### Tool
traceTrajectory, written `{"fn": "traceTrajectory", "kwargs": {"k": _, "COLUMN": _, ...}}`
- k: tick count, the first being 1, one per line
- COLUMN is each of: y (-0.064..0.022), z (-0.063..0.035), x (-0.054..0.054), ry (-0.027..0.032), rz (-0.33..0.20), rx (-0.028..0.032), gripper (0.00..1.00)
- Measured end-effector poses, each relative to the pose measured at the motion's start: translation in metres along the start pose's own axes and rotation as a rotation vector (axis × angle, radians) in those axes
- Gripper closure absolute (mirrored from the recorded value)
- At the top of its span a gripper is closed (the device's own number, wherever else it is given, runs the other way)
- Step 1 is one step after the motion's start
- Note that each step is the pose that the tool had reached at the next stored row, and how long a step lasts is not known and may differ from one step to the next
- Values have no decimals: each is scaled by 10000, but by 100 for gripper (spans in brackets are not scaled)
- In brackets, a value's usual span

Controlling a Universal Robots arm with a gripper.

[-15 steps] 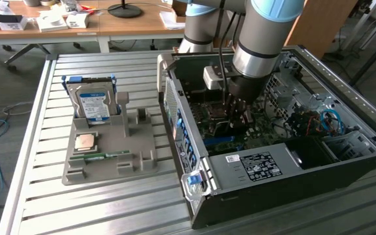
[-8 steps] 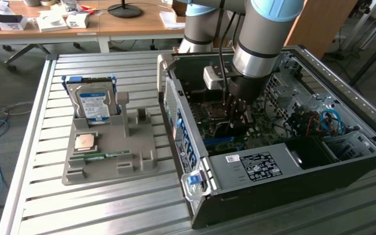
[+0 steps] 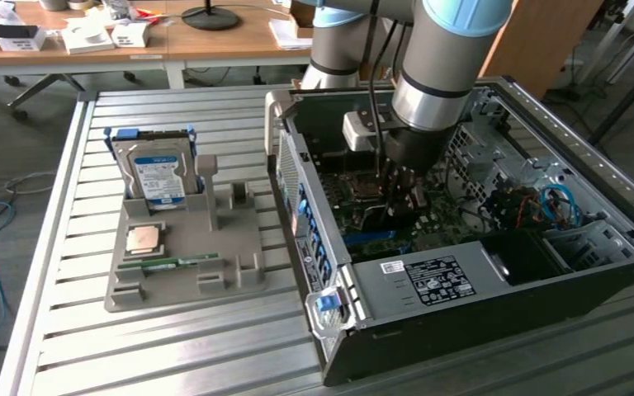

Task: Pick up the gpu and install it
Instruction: 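Insert the gpu into the slot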

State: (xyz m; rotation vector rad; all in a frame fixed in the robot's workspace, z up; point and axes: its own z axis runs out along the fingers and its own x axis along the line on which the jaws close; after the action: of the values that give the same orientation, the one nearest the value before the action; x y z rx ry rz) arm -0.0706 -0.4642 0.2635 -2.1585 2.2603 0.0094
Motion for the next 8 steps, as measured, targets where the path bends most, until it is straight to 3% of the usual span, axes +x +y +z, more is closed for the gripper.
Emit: {"fn": "traceTrajectory", "kwargs": {"k": 8, "y": 1, "z": 7, "x": 0, "ry": 11, "rz": 46, "rx": 1, "gripper": 74}}
